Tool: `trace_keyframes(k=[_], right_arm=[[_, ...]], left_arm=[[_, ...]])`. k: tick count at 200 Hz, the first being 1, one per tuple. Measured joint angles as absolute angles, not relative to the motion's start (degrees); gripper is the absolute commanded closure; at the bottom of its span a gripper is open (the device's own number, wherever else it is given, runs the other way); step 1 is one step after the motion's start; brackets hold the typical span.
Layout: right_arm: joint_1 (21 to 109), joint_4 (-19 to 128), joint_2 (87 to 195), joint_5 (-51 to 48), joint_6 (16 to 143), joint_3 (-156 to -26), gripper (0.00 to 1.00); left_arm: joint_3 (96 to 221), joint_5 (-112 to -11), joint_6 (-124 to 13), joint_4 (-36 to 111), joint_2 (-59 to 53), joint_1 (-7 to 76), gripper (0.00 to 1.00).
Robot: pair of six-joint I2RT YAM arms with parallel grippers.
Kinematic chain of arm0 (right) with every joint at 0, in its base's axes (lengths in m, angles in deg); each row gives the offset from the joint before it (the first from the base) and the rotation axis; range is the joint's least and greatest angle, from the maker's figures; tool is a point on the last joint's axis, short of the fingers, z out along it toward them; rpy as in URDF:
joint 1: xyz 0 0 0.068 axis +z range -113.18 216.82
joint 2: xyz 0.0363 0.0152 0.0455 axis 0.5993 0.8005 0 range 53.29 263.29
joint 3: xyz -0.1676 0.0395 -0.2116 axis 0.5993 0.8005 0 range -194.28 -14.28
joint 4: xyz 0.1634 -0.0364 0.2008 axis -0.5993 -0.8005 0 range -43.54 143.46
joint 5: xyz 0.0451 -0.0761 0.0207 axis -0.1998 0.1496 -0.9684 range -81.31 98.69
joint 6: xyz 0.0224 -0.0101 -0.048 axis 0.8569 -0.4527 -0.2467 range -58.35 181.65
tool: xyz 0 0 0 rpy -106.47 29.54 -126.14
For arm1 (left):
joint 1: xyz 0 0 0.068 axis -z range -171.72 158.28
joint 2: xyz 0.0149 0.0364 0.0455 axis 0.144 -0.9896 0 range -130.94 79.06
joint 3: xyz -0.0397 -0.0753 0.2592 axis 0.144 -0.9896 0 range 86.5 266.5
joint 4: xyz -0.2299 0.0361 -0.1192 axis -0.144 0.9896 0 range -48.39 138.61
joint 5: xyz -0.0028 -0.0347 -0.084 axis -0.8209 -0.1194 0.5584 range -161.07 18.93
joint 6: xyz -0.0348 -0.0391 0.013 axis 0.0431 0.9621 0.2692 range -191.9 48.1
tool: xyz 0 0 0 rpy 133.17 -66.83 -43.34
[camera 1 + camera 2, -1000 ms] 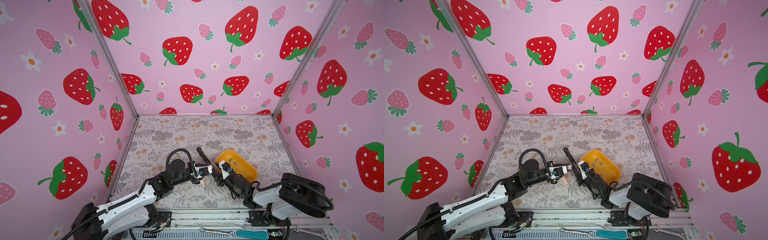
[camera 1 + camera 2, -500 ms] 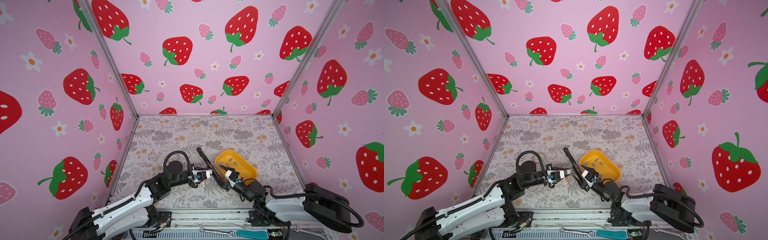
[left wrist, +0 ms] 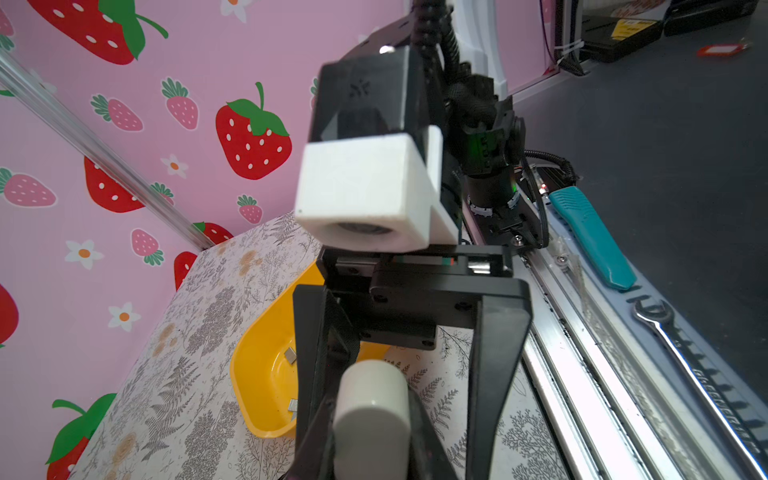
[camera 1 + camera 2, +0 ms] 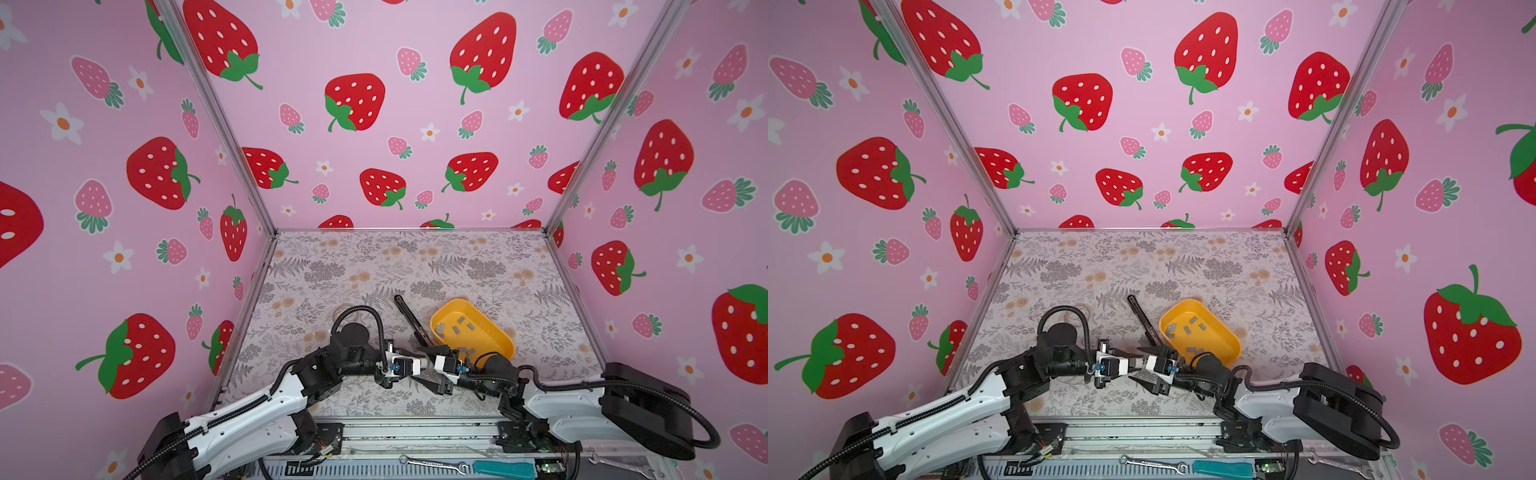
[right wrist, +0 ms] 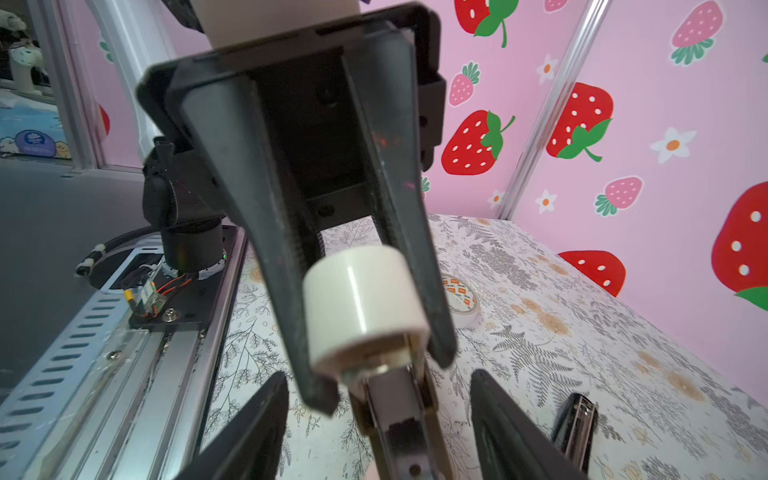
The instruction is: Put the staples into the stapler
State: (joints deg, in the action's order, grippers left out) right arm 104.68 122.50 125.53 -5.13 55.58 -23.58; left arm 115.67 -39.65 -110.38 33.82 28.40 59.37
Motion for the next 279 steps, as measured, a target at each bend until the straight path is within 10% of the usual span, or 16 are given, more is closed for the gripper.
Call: trace_keyframes(k=[72, 146, 156, 279], right_arm=[[104.65, 121.65, 128.46, -8.12, 54.40, -25.24, 0.86], [104.68, 121.54, 128.33, -4.45, 57.25, -25.13, 1.00], [104.65, 121.56, 127.98, -3.69, 57.99, -24.84, 1.00], [113.00, 104.60, 117.80, 20.18, 77.59, -22.70, 1.00]], left_arm=[[115.67, -37.72, -110.97, 36.77, 27.96, 59.57, 0.95], [115.12, -43.27, -107.97, 32.24, 28.45, 59.67, 0.38], [115.14, -45.11, -106.12, 31.61, 28.49, 59.67, 0.00], [119.54, -74.14, -76.50, 35.39, 29.06, 54.76, 0.01]])
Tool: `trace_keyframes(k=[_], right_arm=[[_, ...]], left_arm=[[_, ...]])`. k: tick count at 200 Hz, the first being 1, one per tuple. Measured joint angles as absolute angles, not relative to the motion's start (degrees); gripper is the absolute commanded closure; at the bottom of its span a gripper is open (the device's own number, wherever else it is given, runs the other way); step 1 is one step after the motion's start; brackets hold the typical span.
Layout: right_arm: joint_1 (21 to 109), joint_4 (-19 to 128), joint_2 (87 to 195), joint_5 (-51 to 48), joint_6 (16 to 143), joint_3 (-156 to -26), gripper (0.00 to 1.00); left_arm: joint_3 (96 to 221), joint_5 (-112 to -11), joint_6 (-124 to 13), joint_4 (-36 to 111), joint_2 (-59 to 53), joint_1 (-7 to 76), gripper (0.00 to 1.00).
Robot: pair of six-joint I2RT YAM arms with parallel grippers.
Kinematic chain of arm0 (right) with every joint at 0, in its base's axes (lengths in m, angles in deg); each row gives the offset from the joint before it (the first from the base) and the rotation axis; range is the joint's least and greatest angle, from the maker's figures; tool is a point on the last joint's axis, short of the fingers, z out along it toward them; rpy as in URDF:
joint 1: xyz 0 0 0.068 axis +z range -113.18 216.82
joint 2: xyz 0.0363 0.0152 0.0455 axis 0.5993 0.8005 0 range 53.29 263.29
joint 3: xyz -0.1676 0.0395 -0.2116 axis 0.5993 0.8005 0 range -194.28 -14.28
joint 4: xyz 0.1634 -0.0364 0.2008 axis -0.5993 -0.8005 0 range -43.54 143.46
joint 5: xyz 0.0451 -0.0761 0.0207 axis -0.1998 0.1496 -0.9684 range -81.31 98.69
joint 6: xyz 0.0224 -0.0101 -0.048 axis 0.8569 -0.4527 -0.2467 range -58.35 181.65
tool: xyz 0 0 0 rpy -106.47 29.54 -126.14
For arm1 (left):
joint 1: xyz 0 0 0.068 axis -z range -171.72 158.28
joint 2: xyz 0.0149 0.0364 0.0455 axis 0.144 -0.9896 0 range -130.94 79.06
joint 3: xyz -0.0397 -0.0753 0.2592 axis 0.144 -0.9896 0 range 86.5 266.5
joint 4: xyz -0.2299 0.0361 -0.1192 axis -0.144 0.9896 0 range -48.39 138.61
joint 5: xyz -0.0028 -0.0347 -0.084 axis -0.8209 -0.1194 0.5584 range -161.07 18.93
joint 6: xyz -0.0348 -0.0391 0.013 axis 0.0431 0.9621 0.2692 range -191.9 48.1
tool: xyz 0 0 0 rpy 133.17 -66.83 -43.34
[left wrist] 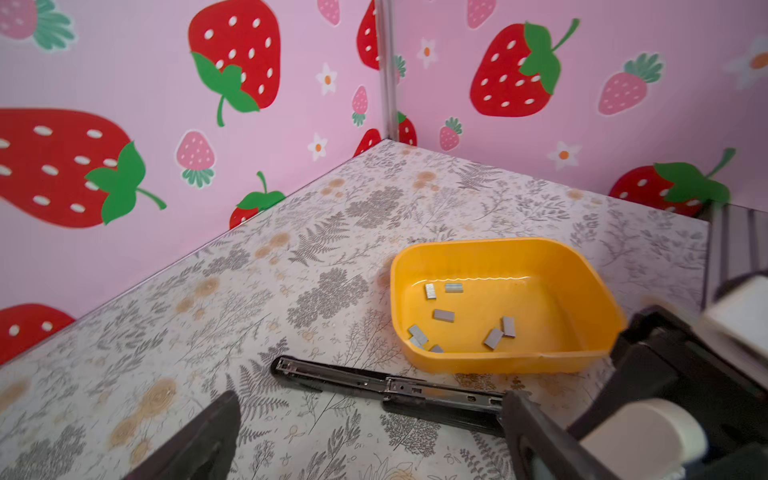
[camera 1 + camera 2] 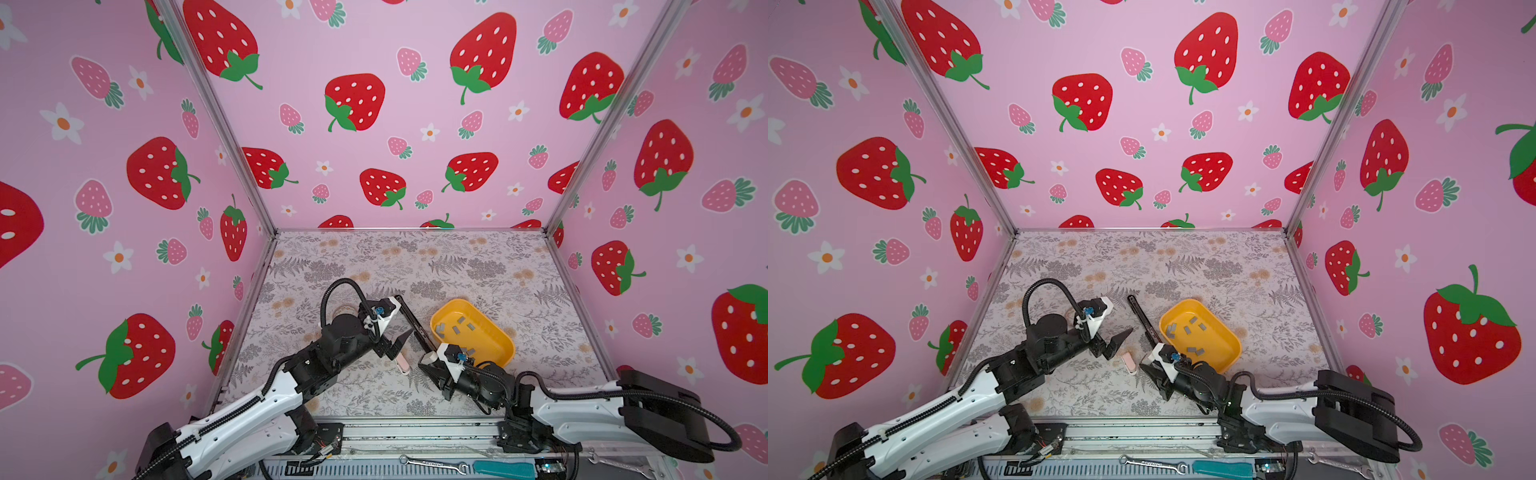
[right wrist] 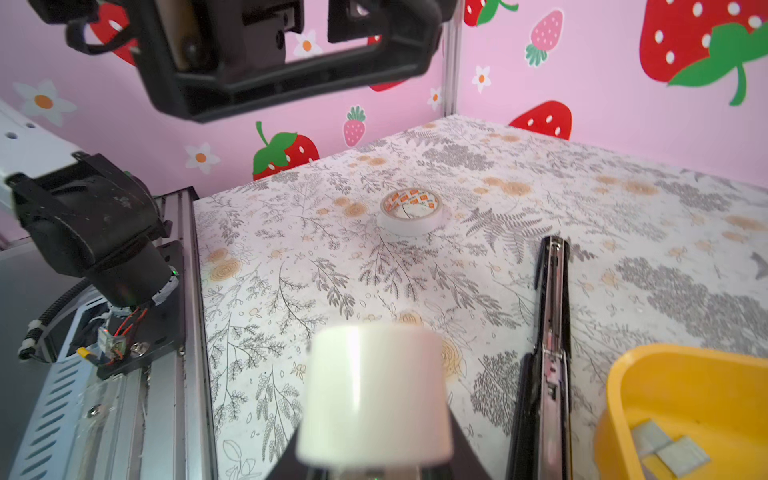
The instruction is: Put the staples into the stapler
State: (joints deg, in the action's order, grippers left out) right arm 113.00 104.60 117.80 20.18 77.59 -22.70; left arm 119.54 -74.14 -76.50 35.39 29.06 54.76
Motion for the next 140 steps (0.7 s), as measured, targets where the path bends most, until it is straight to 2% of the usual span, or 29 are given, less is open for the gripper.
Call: trace_keyframes(k=[32, 74, 101, 140], right_arm=[[115.91, 92.55, 118.87, 25.97, 83.58, -29.19, 1.00], [118.97, 80.95, 127.30, 29.01, 88.22, -39.84, 1.00], [119.23, 75.68, 131.09, 30.47, 89.99, -42.98, 1.00], [117.88, 70.28, 133.64, 32.62, 91.87, -45.11, 1.00]], left_arm=[[119.97, -83.19, -68.87, 36.46, 26.76, 54.67, 0.01], [124.37, -94.70, -59.82, 41.82, 25.41, 54.65, 0.01], [124.30, -97.06, -57.94, 42.32, 29.43, 54.60, 0.01], [119.97, -94.57, -59.98, 39.48, 36.47, 52.88, 0.01]])
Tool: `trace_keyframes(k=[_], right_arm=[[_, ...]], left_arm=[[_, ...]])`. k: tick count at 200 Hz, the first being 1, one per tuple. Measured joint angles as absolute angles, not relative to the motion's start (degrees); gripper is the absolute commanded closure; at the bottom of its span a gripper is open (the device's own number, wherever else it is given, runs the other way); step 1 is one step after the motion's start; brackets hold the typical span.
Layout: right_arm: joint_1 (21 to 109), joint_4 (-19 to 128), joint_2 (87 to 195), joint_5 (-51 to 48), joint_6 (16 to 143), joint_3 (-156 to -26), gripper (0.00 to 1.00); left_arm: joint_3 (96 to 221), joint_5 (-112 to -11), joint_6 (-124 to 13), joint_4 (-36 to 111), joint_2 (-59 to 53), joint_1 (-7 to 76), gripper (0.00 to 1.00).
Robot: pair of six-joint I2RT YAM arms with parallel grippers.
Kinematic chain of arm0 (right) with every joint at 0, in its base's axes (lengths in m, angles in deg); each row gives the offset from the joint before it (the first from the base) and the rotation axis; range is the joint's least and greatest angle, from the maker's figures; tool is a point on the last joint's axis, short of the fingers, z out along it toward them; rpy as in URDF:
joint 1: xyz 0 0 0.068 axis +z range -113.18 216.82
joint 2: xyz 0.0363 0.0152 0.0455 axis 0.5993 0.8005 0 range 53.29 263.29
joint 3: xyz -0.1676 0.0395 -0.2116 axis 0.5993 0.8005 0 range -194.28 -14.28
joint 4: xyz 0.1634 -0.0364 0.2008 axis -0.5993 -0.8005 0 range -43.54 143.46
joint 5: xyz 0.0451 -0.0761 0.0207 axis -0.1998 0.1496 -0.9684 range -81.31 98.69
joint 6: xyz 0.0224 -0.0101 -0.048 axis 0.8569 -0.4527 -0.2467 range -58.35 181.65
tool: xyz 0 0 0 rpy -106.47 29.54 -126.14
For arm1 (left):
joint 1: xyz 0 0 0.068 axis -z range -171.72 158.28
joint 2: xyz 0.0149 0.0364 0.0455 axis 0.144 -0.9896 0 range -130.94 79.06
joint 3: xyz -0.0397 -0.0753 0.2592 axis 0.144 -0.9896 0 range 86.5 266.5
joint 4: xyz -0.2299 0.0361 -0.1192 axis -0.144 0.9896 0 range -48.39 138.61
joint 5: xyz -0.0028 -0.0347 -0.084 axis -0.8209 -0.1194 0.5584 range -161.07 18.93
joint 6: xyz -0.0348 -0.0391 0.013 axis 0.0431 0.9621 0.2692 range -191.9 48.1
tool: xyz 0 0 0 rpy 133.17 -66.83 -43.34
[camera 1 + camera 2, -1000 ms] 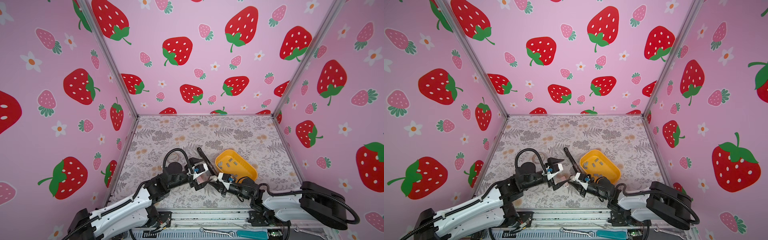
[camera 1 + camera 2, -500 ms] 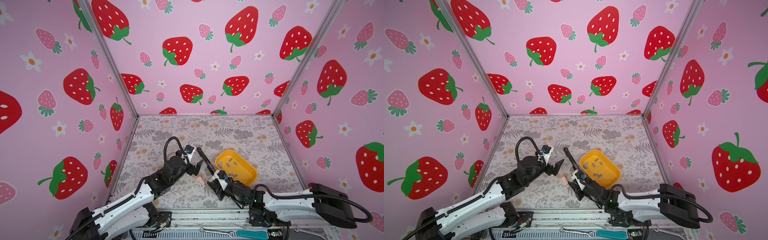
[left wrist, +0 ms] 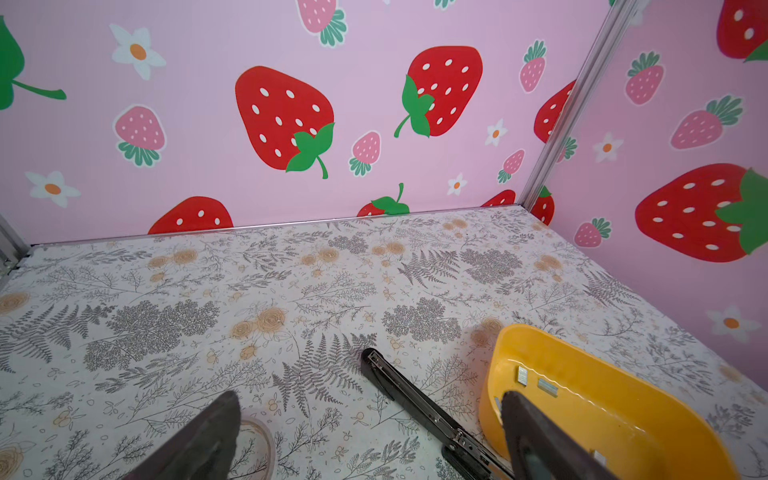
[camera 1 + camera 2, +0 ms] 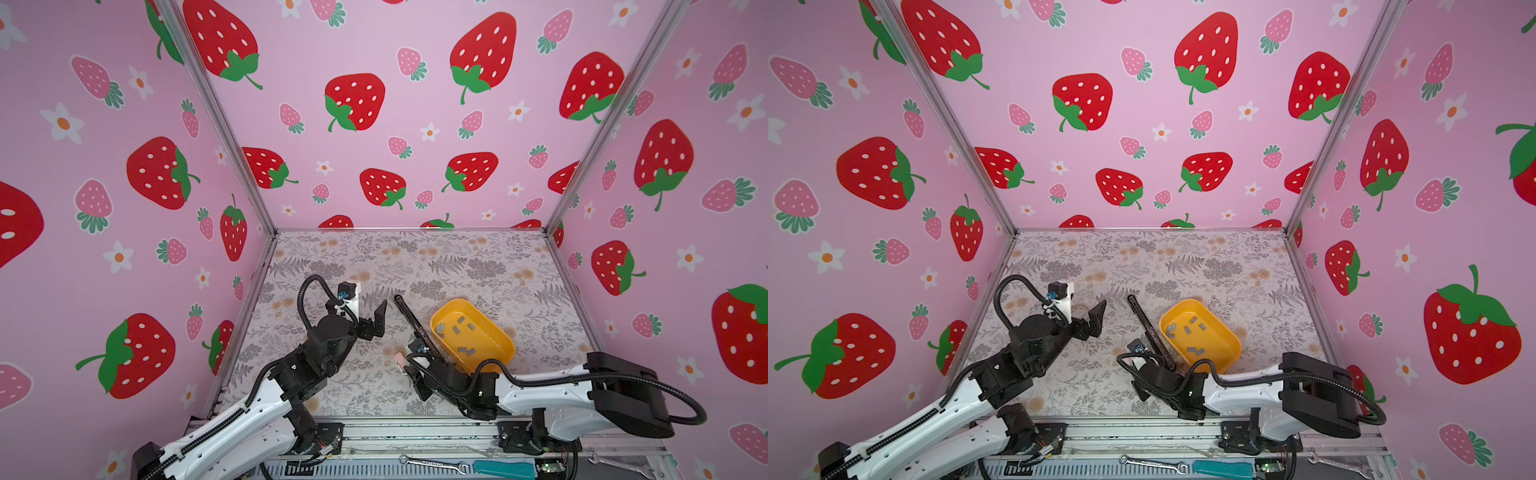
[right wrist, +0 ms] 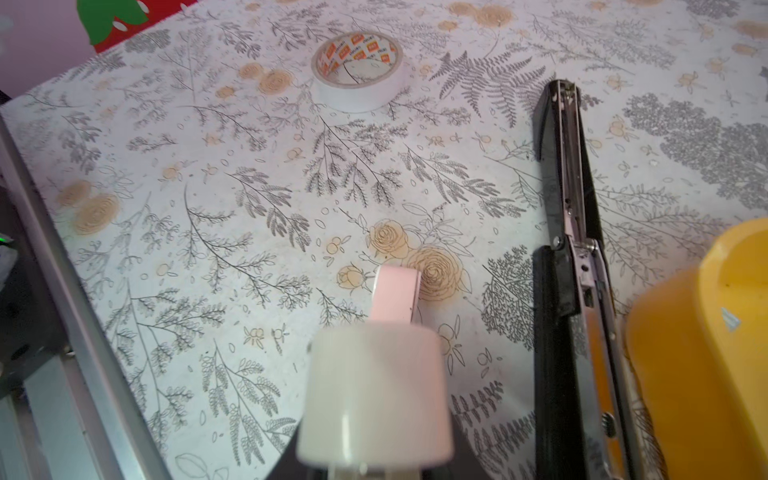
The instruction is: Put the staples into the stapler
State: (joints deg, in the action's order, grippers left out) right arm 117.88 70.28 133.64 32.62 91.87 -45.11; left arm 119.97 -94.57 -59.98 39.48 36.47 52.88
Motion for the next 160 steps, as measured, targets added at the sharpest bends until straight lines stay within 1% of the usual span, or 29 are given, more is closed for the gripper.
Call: trace_keyframes(k=[44, 91, 151, 160], right_arm=[[112.70, 67.96, 134.19, 32.38, 92.89, -45.13, 1.00], [110.05, 66.37, 137.25, 29.91, 93.00, -45.39, 1.00], [108.35, 66.26, 141.62, 27.57, 93.14, -48.93, 1.00], [108.20, 66.37, 142.30, 27.26, 93.14, -49.48, 0.96]], left_arm=[[119.08, -93.06, -61.16, 40.26, 35.59, 51.39, 0.01], [119.08, -92.06, -62.47, 40.79, 34.35, 51.39, 0.01], [118.92, -91.29, -66.05, 41.77, 34.74, 51.39, 0.01], [118.68, -91.08, -66.77, 41.62, 35.20, 51.39, 0.01]])
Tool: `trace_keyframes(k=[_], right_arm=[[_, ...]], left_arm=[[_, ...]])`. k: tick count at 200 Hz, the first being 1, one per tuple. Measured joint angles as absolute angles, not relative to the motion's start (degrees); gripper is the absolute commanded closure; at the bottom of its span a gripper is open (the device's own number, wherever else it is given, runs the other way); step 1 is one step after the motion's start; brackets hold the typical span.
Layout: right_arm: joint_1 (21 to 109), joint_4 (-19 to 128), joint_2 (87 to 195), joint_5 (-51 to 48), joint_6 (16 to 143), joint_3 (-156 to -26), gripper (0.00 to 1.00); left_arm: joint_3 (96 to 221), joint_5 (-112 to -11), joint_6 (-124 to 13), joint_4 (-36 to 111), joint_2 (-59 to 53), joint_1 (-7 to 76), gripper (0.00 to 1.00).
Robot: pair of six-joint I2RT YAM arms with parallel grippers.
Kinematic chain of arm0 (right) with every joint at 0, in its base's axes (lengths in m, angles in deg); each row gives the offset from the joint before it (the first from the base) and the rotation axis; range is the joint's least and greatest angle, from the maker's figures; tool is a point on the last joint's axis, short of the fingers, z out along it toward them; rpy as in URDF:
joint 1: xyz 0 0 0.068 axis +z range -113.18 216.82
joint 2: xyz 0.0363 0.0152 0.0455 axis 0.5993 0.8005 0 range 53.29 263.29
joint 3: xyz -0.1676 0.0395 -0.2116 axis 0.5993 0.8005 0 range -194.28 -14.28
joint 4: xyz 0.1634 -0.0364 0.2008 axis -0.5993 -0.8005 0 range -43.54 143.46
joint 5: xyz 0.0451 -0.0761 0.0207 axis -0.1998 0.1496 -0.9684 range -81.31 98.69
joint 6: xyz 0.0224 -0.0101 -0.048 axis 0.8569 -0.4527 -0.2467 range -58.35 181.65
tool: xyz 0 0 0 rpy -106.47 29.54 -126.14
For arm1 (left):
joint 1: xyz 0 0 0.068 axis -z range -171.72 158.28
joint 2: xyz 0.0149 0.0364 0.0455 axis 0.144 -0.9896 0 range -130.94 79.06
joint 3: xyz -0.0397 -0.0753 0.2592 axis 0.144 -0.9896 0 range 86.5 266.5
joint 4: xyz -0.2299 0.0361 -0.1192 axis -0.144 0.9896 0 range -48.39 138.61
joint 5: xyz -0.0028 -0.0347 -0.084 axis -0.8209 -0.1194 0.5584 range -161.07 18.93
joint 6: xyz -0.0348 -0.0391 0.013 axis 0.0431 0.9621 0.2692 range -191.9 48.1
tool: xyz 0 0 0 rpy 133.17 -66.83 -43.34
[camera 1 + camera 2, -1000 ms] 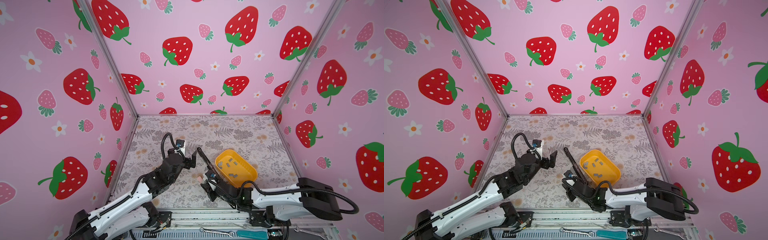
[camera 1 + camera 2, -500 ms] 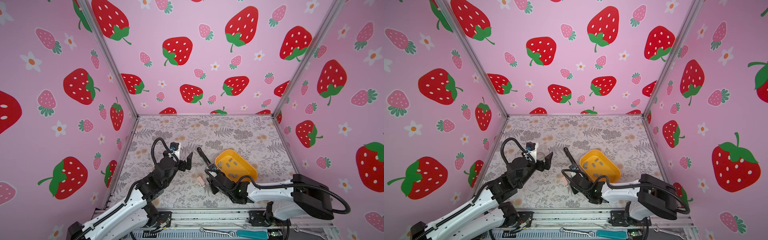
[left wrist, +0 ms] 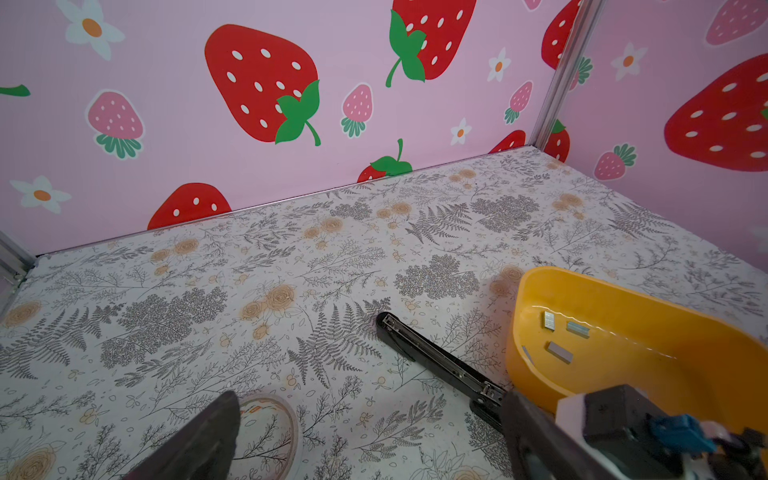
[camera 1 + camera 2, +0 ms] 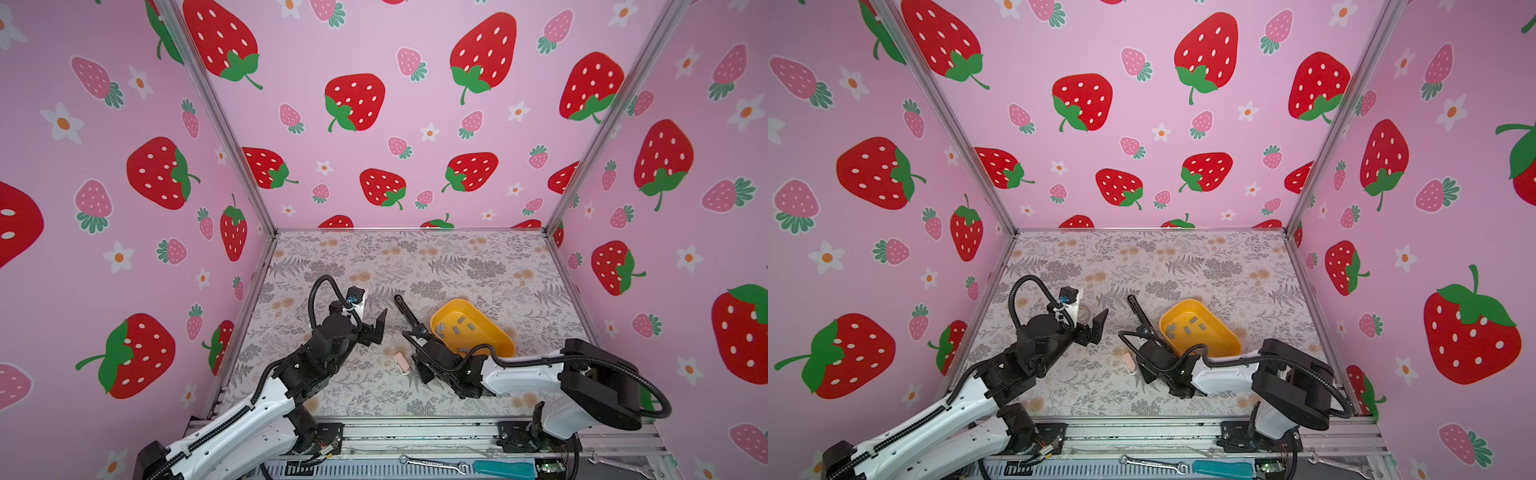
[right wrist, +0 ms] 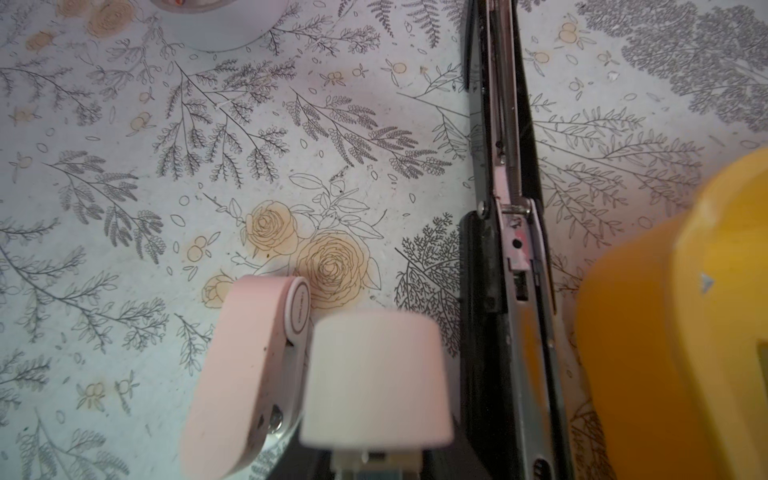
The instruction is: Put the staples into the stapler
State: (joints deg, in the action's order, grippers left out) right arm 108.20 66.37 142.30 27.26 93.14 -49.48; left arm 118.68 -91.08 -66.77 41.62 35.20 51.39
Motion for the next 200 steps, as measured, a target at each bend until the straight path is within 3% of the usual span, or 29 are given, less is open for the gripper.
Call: trace_keyframes(k=[13, 53, 105, 149, 199, 200], right_arm=[[107.93, 66.70, 143.24, 26.96, 93.14, -50.09, 0.88], [107.52, 67.13, 144.40, 26.02, 93.16, -50.68, 0.76], [107.52, 67.13, 144.37, 25.95, 93.11, -50.68, 0.70], [107.52, 66.57, 143.76, 25.93, 92.74, -50.66, 0.52], [107.52, 66.09, 136.53, 27.90, 91.32, -49.78, 0.49], [107.52, 66.06, 136.31, 27.98, 91.28, -49.72, 0.46]], left_arm=[[117.94, -90.84, -68.04, 41.34, 36.12, 51.39, 0.01], [115.38, -88.89, -72.81, 39.98, 37.67, 51.39, 0.01], [112.13, -85.68, -79.67, 38.38, 37.76, 51.39, 0.00], [109.81, -81.26, -88.11, 36.99, 38.59, 51.41, 0.12], [109.37, -80.17, -98.18, 37.93, 35.37, 51.85, 0.15], [109.42, -79.97, -98.64, 38.06, 35.29, 51.87, 0.15]])
